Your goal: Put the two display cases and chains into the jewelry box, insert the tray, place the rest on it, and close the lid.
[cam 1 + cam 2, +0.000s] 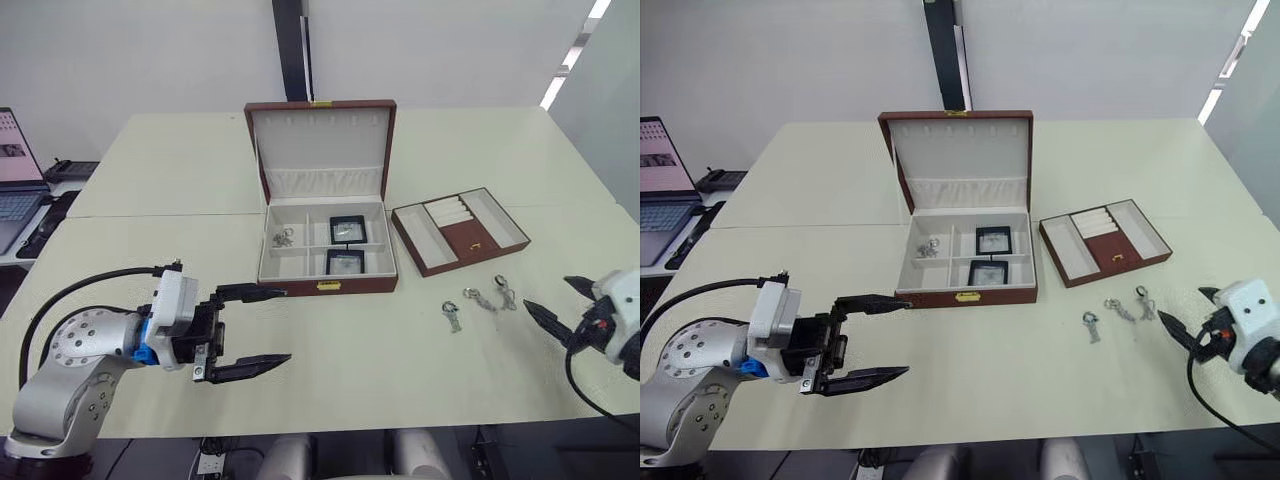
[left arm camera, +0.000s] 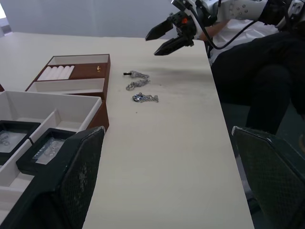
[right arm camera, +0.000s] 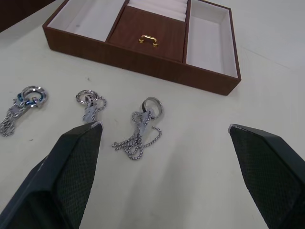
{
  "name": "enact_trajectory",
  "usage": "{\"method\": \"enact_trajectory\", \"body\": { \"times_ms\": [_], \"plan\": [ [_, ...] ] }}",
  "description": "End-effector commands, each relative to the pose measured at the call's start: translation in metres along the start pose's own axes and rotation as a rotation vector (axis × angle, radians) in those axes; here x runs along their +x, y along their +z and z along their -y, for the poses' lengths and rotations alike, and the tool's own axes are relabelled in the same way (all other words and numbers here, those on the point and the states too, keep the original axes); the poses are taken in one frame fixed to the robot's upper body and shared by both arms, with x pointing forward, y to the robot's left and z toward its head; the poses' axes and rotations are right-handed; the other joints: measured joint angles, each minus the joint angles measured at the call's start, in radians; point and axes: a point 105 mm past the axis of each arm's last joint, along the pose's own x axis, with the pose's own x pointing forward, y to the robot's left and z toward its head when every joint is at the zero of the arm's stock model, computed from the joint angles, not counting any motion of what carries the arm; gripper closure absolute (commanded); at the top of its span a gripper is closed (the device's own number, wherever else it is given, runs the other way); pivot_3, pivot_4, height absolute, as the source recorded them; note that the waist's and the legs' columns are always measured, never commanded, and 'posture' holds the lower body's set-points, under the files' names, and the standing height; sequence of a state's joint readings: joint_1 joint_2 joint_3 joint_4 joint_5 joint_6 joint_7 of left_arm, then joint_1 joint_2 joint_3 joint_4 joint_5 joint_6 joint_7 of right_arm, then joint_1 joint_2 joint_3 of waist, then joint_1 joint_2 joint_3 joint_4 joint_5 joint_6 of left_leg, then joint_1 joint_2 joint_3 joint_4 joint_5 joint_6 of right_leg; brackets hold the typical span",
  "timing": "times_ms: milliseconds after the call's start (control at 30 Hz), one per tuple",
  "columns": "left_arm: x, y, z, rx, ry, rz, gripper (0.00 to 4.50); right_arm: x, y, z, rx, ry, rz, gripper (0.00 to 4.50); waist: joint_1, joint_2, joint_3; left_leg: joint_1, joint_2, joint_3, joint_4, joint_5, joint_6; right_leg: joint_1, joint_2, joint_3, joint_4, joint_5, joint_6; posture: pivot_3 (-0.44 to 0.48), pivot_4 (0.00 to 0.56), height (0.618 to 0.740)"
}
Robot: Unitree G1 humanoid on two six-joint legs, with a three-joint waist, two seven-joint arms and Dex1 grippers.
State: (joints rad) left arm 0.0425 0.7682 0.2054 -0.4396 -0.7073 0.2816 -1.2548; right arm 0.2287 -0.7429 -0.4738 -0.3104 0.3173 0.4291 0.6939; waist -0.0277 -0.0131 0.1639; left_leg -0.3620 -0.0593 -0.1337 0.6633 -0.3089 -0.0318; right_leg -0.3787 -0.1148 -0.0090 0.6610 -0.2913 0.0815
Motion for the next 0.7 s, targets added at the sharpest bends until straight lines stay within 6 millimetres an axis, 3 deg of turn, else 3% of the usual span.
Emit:
{"method": "enact_trajectory", "body": {
  "times_ms": [33, 467, 700],
  "plan": [
    [0.005, 0.008, 0.004, 0.031, -0.017, 0.031, 0.04, 0.006, -0.002, 0.004, 0.007, -0.047, -0.013, 0.0, 0.0, 0.0, 0.0, 0.0, 0.0, 0.0, 0.0, 0.0, 0.0, 0.0, 0.0, 0.0, 0.0, 0.0, 0.0, 0.0, 0.15, 0.74],
    [0.012, 0.006, 0.01, 0.055, -0.02, 0.035, 0.04, 0.044, -0.015, -0.002, 0.113, -0.058, -0.049, 0.0, 0.0, 0.001, 0.0, 0.0, 0.0, 0.0, 0.0, 0.0, -0.001, 0.0, 0.0, 0.0, 0.0, 0.0, 0.0, 0.0, 0.15, 0.74],
    [0.016, 0.011, 0.01, 0.07, -0.022, 0.052, 0.04, 0.047, -0.024, -0.005, 0.174, -0.077, -0.093, 0.0, 0.0, 0.001, 0.0, 0.0, 0.0, 0.0, 0.0, 0.0, 0.0, 0.0, 0.0, 0.0, -0.001, 0.0, 0.0, 0.0, 0.15, 0.74]
  ]
}}
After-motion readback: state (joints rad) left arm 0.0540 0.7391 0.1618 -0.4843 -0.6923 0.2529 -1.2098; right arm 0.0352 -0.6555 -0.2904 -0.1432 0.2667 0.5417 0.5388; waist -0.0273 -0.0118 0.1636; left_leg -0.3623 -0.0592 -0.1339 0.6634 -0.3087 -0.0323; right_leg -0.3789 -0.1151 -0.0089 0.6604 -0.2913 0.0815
